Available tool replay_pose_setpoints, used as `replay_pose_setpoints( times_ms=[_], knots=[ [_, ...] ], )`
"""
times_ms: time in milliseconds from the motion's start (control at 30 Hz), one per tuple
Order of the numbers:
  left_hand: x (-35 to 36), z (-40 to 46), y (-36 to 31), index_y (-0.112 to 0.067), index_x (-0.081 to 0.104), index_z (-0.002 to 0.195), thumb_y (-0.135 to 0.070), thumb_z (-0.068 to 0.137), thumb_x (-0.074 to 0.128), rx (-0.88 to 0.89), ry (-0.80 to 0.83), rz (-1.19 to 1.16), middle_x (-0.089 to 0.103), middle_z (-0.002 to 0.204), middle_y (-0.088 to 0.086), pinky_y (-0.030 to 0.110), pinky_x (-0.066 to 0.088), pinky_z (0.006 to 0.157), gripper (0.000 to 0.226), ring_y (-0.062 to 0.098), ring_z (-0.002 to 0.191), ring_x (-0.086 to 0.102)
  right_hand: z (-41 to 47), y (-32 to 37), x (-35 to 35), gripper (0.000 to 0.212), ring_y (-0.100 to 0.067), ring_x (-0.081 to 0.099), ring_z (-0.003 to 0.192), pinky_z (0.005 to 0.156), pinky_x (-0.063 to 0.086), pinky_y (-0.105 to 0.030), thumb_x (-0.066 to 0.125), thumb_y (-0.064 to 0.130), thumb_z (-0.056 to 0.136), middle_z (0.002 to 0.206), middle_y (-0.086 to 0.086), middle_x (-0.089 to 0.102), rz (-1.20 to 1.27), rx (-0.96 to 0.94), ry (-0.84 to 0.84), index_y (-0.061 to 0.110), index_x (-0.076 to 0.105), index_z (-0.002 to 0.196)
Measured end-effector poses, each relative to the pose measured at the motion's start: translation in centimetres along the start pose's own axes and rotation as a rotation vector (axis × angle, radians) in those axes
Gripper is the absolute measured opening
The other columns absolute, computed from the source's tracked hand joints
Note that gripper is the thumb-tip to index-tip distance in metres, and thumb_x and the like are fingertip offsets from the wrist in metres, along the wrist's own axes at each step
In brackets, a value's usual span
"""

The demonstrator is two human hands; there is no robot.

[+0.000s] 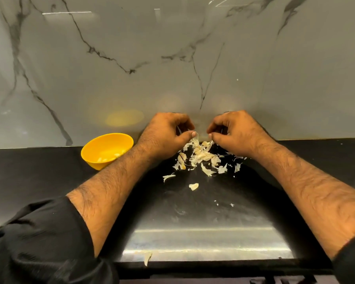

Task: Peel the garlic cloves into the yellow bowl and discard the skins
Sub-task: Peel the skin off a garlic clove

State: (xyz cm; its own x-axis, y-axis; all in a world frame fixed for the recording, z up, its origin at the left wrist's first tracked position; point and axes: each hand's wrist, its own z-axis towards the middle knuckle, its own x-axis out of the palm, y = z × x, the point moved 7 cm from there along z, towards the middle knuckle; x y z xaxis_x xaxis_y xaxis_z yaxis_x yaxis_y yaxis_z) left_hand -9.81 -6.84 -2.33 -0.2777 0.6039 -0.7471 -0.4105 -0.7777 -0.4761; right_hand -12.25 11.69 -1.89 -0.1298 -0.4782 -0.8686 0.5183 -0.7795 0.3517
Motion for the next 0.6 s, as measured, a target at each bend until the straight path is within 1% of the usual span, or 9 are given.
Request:
replay_pose_setpoints(
  times_ms=[100,200,267,367,400,433,467,533,600],
  knots=[
    [-0.2,0.4,0.1,-0.028,0.076,0.108,-0.035,0.098,0.075,-0.005,0.024,0.013,0.072,0.093,-0.016,0.034,0.064,0.084,0.012,0.001,0.088,0.068,0.3,0.3,-0.4,0.006,0.000,0.068,0.085,0.080,0.058,-0.024,0.075,0.023,0.093,0.089,0.017,0.071,0.066,0.005,0.044,0.027,0.078,0.097],
    [0.0,0.8,0.1,-0.029,0.075,0.110,-0.029,0.100,0.073,-0.003,0.068,0.073,0.072,0.097,-0.015,0.033,0.062,0.089,0.011,0.000,0.091,0.067,1.0,1.0,0.1,0.012,0.001,0.072,0.080,0.080,0.063,-0.027,0.079,0.021,0.090,0.084,0.015,0.075,0.075,0.009,0.205,0.032,0.078,0.090],
    [-0.2,0.9,0.3,-0.029,0.076,0.111,-0.025,0.100,0.072,-0.019,0.078,0.081,0.072,0.099,-0.016,0.031,0.061,0.091,0.012,-0.001,0.092,0.066,1.4,1.5,0.7,0.013,0.002,0.072,0.076,0.079,0.065,-0.030,0.080,0.019,0.088,0.082,0.014,0.076,0.046,-0.005,0.267,0.032,0.078,0.087],
    [-1.2,0.9,1.0,-0.028,0.077,0.109,-0.024,0.099,0.074,-0.056,0.029,0.057,0.073,0.099,-0.015,0.032,0.061,0.091,0.011,0.003,0.094,0.068,1.5,2.4,1.6,0.012,0.000,0.073,0.076,0.079,0.065,-0.031,0.081,0.019,0.087,0.081,0.014,0.076,0.100,-0.024,0.266,0.030,0.079,0.087],
    [-1.6,0.8,1.1,-0.028,0.077,0.107,-0.025,0.098,0.075,-0.069,0.015,0.065,0.073,0.098,-0.015,0.033,0.062,0.090,0.010,0.004,0.094,0.069,1.4,2.4,1.8,0.009,0.000,0.073,0.077,0.079,0.065,-0.031,0.081,0.022,0.087,0.081,0.013,0.076,0.114,-0.020,0.238,0.031,0.079,0.087],
    [-2.0,0.8,1.3,-0.028,0.077,0.105,-0.026,0.097,0.076,-0.083,0.006,0.079,0.073,0.096,-0.015,0.034,0.062,0.090,0.008,0.005,0.093,0.069,1.2,2.6,2.0,0.004,-0.001,0.072,0.077,0.078,0.065,-0.032,0.081,0.027,0.088,0.081,0.013,0.075,0.109,-0.024,0.203,0.031,0.079,0.087],
    [-2.3,0.8,1.4,-0.029,0.077,0.103,-0.027,0.096,0.077,-0.098,-0.001,0.094,0.072,0.095,-0.015,0.034,0.062,0.089,0.007,0.006,0.092,0.069,1.0,2.8,2.1,0.005,-0.003,0.071,0.077,0.077,0.065,-0.031,0.080,0.035,0.089,0.081,0.013,0.074,0.095,-0.031,0.170,0.031,0.078,0.087],
    [-2.5,0.8,1.6,-0.030,0.076,0.097,-0.029,0.093,0.081,-0.127,-0.007,0.128,0.071,0.091,-0.015,0.035,0.063,0.087,0.006,0.006,0.090,0.068,0.5,3.2,2.9,0.022,-0.005,0.069,0.075,0.071,0.062,-0.031,0.077,0.052,0.089,0.080,0.011,0.071,0.083,-0.045,0.142,0.031,0.076,0.084],
    [-2.4,0.8,1.7,-0.029,0.076,0.093,-0.033,0.090,0.085,-0.144,0.002,0.159,0.071,0.087,-0.014,0.037,0.064,0.084,0.010,0.007,0.086,0.069,0.2,3.7,3.9,0.032,-0.005,0.065,0.077,0.069,0.059,-0.031,0.073,0.064,0.087,0.083,0.012,0.067,0.062,-0.060,0.183,0.033,0.077,0.086]
  ],
)
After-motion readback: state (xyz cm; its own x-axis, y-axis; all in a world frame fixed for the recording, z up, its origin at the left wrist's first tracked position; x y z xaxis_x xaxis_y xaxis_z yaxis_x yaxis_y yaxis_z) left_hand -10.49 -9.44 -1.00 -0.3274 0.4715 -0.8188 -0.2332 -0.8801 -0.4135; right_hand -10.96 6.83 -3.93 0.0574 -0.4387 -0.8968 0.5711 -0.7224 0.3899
